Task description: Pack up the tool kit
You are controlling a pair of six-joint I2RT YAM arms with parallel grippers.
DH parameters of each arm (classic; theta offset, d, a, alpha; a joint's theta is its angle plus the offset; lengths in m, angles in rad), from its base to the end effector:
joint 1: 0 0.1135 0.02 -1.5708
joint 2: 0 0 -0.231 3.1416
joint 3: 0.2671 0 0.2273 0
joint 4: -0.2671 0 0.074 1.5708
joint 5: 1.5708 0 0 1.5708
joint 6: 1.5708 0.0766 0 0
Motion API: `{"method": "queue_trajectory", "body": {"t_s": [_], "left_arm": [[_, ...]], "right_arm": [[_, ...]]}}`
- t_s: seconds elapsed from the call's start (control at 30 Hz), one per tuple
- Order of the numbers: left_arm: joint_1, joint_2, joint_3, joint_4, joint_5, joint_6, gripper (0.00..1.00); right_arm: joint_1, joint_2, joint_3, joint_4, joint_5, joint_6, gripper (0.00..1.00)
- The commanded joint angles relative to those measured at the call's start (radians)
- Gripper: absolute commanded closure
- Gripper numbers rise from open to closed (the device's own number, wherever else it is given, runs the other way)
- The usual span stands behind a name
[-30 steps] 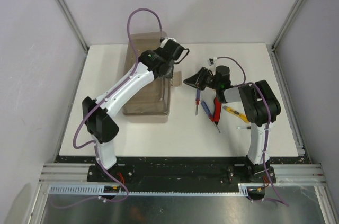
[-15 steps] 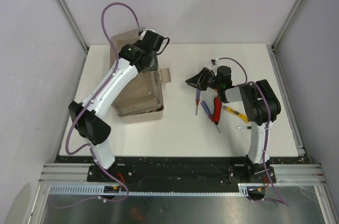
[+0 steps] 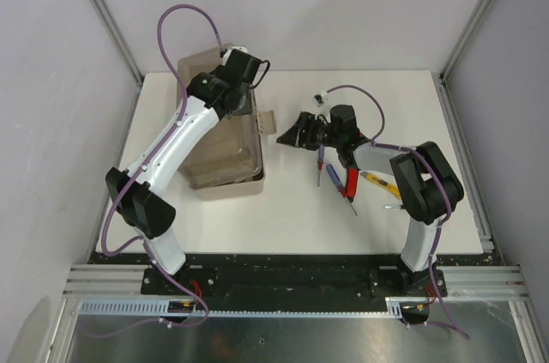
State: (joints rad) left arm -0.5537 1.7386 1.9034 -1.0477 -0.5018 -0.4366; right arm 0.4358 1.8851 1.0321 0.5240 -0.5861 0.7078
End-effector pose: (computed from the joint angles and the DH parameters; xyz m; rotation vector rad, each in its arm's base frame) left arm 0.3210 -0.1551 0.3273 -0.0765 2.3171 0.1277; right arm 0.3549 0.2120 0.1630 -0.1585 2.0661 1.2980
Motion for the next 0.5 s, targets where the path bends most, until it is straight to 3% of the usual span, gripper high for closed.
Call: {"method": "queue_trajectory", "body": {"t_s": [0.0, 0.47], "left_arm": [[0.019, -0.074, -0.013, -0.034, -0.069, 0.004, 0.61], [0.032, -0.115, -0.063, -0.016, -0.063, 0.004, 0.60]], "right_arm": [[0.059, -0.062, 0.052, -0.114, 0.071, -0.130, 0.24], [0.174, -0.032, 0.153, -0.249, 0.176, -0.195, 0.27]]}}
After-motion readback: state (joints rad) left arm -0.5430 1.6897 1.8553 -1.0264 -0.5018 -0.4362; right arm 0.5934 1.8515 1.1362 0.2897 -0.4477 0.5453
